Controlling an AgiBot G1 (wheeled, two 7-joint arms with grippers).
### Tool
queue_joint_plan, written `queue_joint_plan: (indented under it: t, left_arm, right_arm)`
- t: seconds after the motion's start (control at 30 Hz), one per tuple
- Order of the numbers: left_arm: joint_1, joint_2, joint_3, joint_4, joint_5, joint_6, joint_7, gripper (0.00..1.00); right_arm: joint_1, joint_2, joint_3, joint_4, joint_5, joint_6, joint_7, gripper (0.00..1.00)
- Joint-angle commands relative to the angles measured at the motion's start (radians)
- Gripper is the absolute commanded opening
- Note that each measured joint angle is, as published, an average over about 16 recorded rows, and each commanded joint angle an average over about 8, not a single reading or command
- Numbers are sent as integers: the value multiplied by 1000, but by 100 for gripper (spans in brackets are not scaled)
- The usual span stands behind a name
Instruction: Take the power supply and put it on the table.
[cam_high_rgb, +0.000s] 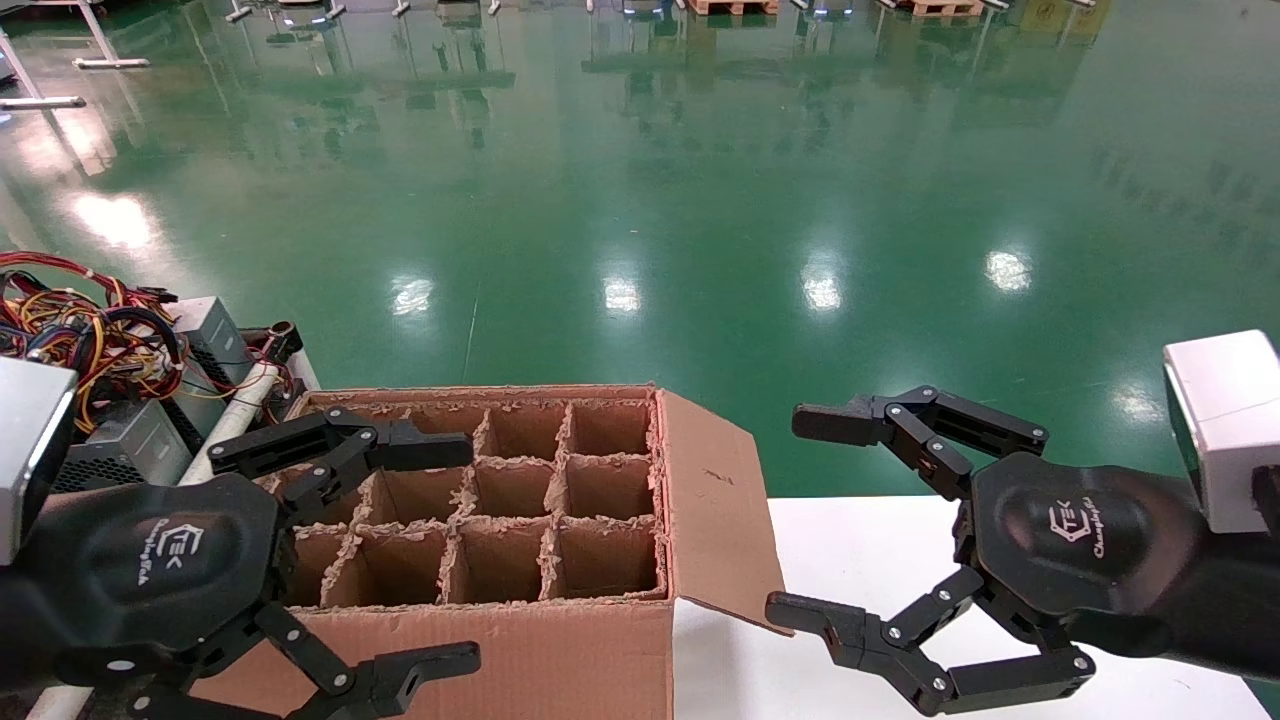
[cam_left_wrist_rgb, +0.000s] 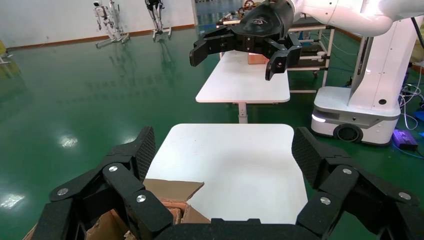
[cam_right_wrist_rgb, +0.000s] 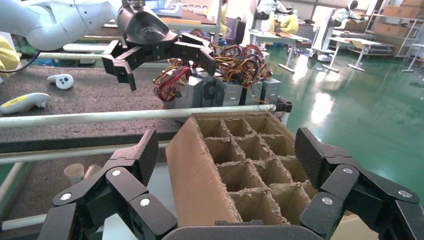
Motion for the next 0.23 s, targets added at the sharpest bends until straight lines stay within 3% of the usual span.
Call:
queue_joint_plan:
  t: [0.03,0.23]
  left_arm:
    - [0,0,0,0,0,0,0,100]
    - [0,0,0,0,0,0,0,100]
  right_arm:
    - [0,0,0,0,0,0,0,100]
    - [0,0,0,0,0,0,0,100]
